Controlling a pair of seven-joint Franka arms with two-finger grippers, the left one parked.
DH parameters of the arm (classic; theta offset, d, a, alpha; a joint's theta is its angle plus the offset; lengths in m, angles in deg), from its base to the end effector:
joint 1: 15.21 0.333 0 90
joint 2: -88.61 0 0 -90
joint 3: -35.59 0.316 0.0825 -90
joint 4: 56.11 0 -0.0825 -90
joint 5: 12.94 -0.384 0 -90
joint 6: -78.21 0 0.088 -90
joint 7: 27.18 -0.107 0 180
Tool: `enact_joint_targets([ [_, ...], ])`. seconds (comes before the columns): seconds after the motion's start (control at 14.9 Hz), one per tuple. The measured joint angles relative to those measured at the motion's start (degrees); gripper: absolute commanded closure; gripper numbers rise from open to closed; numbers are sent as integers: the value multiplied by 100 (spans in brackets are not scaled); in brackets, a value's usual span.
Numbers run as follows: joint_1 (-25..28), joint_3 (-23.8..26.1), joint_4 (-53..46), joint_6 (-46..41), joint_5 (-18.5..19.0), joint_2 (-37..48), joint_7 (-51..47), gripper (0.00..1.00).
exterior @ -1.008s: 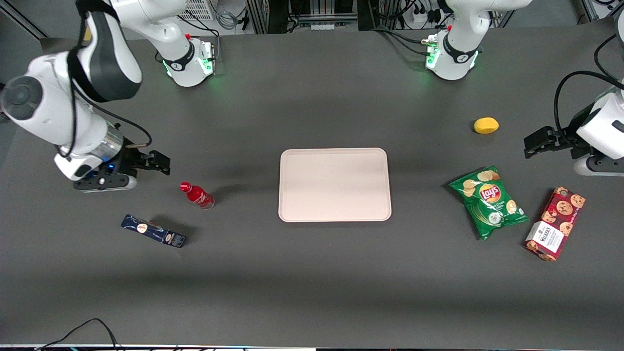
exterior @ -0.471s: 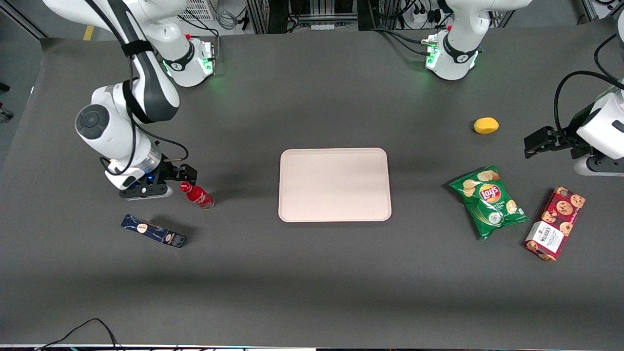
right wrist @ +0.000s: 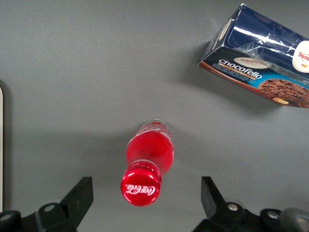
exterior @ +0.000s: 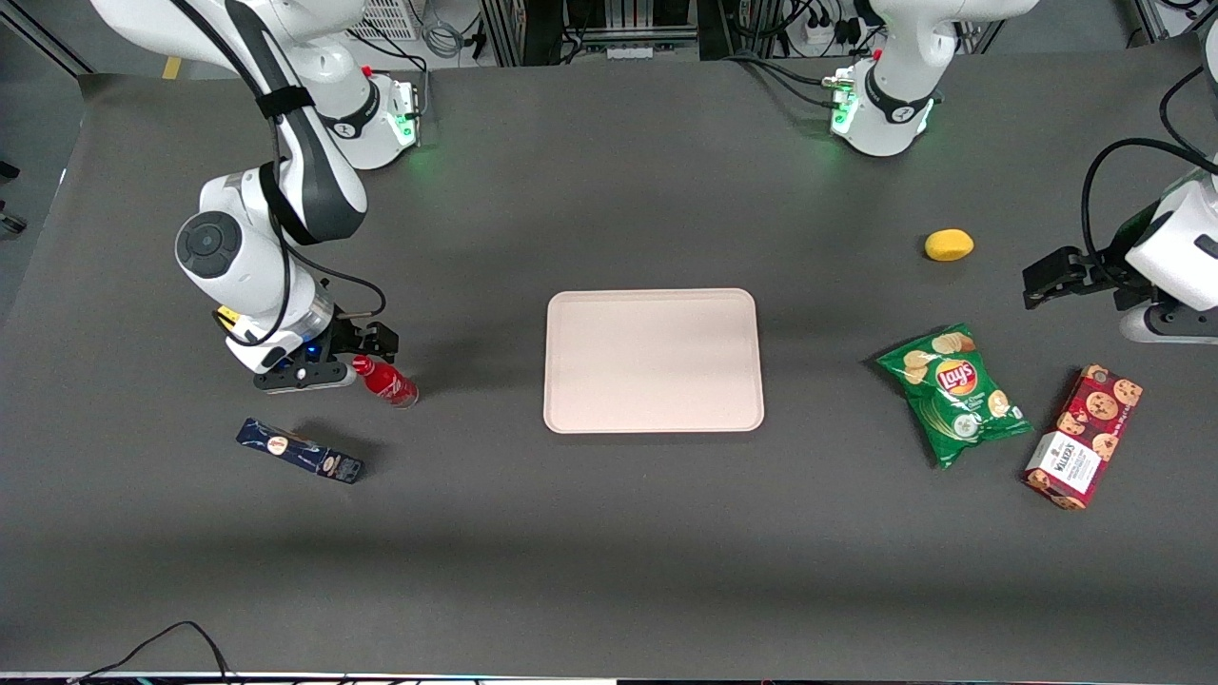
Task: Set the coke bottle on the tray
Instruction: 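Lower the right gripper and close it around the bottle's cap end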
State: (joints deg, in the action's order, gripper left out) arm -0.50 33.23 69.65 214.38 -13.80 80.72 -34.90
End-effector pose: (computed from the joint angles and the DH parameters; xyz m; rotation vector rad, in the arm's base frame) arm 0.5397 0.1185 0.3264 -3.1263 -0.1106 -0.0666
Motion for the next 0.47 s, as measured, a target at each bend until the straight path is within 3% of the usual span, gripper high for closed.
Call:
enact_joint_targets([
  [0.27, 0, 0, -33, 0, 82, 0, -2, 32],
  [0.47, 0, 0, -43, 0, 92, -1, -2, 61],
])
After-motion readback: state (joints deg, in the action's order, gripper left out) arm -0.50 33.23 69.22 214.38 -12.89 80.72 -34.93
